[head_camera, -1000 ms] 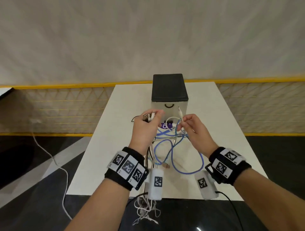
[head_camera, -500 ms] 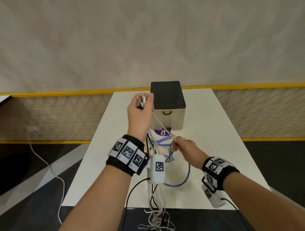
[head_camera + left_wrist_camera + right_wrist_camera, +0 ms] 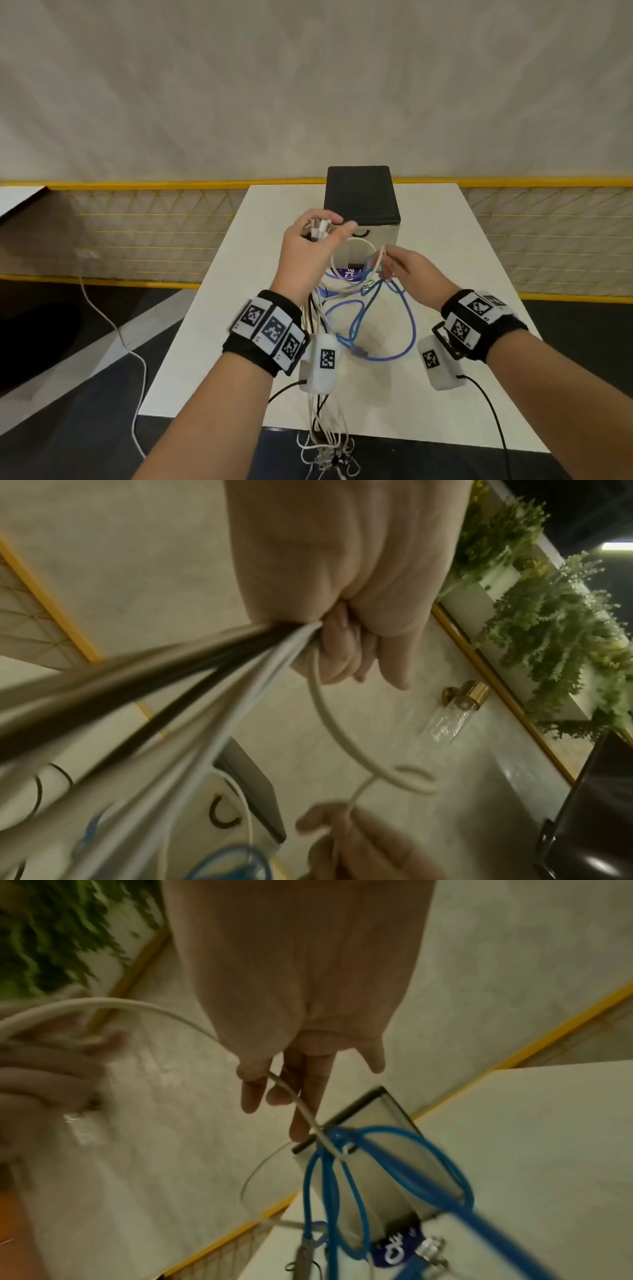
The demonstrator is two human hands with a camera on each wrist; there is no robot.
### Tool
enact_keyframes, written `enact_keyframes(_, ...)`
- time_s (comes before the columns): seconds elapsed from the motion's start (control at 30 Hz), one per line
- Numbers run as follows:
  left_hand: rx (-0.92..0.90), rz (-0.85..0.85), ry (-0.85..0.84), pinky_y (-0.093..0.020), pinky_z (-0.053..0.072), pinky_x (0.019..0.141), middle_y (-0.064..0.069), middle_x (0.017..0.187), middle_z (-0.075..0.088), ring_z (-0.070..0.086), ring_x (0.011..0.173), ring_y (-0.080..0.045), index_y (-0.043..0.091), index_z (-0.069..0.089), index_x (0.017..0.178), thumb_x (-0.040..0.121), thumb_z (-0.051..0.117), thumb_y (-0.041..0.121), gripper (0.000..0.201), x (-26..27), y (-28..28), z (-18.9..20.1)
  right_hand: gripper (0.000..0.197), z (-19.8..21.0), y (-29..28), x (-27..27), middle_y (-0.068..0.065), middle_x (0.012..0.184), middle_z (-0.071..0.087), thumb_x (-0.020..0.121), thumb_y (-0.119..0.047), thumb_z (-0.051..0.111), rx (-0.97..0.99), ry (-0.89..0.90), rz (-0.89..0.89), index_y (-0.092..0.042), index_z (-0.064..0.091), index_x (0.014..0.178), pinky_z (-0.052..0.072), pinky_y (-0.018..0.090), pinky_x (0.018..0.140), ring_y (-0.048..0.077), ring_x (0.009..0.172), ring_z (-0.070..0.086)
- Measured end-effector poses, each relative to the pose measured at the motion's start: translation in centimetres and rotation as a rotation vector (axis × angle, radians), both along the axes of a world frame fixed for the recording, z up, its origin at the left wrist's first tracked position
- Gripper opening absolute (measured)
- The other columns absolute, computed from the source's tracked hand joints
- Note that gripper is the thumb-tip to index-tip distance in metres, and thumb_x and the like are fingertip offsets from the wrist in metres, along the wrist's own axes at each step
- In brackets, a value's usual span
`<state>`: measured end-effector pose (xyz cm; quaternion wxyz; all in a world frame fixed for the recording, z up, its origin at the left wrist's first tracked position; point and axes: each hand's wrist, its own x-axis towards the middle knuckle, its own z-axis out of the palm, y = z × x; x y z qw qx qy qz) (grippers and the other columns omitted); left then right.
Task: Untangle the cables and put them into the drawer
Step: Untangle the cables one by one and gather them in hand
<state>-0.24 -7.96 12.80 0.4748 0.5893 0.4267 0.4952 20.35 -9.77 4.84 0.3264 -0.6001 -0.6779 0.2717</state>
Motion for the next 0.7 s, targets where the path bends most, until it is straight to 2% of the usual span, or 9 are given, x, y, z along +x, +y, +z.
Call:
enact_keyframes(0.07,-0.090,-0.057,0.041,-0.010,0.038,0.048,0.015,0.064,0.059,0.049,0.044,0.004,0.015,0.071,0.103,0.082,0.079,0.023,0.024,0.8,-0.7,-0.4,0.024,1.2,0.0,-0.8,-0.003,0.090,0.066,0.099,-0.028,0.040,0.093,-0.018,0.025,-0.022,0.063,0.104,0.050,0.044,0.085,0.019,0.082,0.061)
enact_keyframes(0.13,-0.209,-0.156,0.077,-0.006,0.034,0.042,0.017,0.047,0.054,0.047,0.037,0.004,0.008,0.071,0.106,0.086,0.076,0.021,0.025,1.4,-1.4,-0.7,0.024,2.2,-0.1,-1.2,-0.005,0.096,0.066,0.099,-0.022,0.043,0.212,-0.153,0.025,-0.024,0.063,0.111,0.046,0.039,0.087,0.018,0.090,0.061)
enact_keyframes(0.23,-0.321,-0.202,0.182,-0.008,0.028,0.036,0.016,0.038,0.043,0.037,0.032,0.000,0.012,0.064,0.076,0.086,0.075,0.019,0.016,1.5,-2.0,-0.8,0.026,2.9,-0.3,-1.3,-0.008,0.096,0.055,0.099,-0.019,0.044,0.266,-0.296,0.046,-0.022,0.065,0.114,0.042,0.033,0.084,0.013,0.090,0.054)
enact_keyframes(0.3,-0.297,-0.135,0.236,-0.011,0.028,0.038,0.010,0.044,0.042,0.034,0.037,-0.005,0.014,0.054,0.064,0.082,0.075,0.017,0.028,1.3,-1.9,-1.5,0.026,2.8,-0.4,-1.3,-0.008,0.093,0.047,0.100,-0.018,0.044,0.229,-0.282,0.048,-0.017,0.065,0.114,0.038,0.025,0.077,0.010,0.084,0.048)
enact_keyframes(0.4,-0.235,-0.015,0.150,-0.015,0.034,0.048,-0.003,0.061,0.047,0.039,0.054,-0.011,0.003,0.063,0.071,0.082,0.074,0.016,0.020,1.2,-2.2,-1.7,0.020,1.9,-0.5,-1.2,-0.005,0.083,0.048,0.100,-0.016,0.044,0.187,-0.167,0.051,-0.014,0.063,0.096,0.036,0.019,0.071,0.006,0.075,0.048)
enact_keyframes(0.47,-0.218,0.024,0.075,-0.016,0.040,0.052,-0.007,0.067,0.056,0.047,0.060,-0.012,-0.003,0.069,0.081,0.083,0.075,0.017,0.021,1.3,-2.7,-1.8,0.020,0.8,-0.3,-1.0,-0.004,0.082,0.048,0.100,-0.014,0.043,0.116,-0.135,0.058,-0.020,0.057,0.086,0.035,0.014,0.068,0.003,0.074,0.048)
enact_keyframes(0.53,-0.192,0.057,0.013,-0.016,0.044,0.055,-0.004,0.067,0.063,0.052,0.060,-0.010,-0.001,0.073,0.085,0.083,0.077,0.015,0.017,1.0,-3.2,-1.7,0.024,-0.7,-0.3,-0.5,-0.004,0.083,0.047,0.099,-0.012,0.044,0.073,-0.154,0.066,-0.026,0.051,0.081,0.035,0.014,0.069,0.003,0.074,0.048)
enact_keyframes(0.63,-0.179,0.154,-0.088,-0.011,0.039,0.049,0.013,0.051,0.058,0.048,0.047,0.000,0.009,0.073,0.082,0.084,0.076,0.013,0.006,-0.1,-3.4,-1.1,0.023,-2.9,-0.7,1.1,0.002,0.088,0.050,0.099,-0.007,0.041,0.038,-0.229,0.062,-0.018,0.055,0.084,0.040,0.025,0.079,0.007,0.078,0.049)
enact_keyframes(0.7,-0.139,0.209,-0.132,-0.009,0.035,0.047,0.017,0.049,0.055,0.046,0.046,0.003,0.013,0.073,0.083,0.084,0.077,0.014,0.004,-1.3,-3.2,-0.7,0.023,-3.8,-1.1,2.2,0.004,0.090,0.054,0.101,-0.010,0.040,-0.017,-0.214,0.006,-0.013,0.057,0.085,0.043,0.032,0.083,0.014,0.082,0.052)
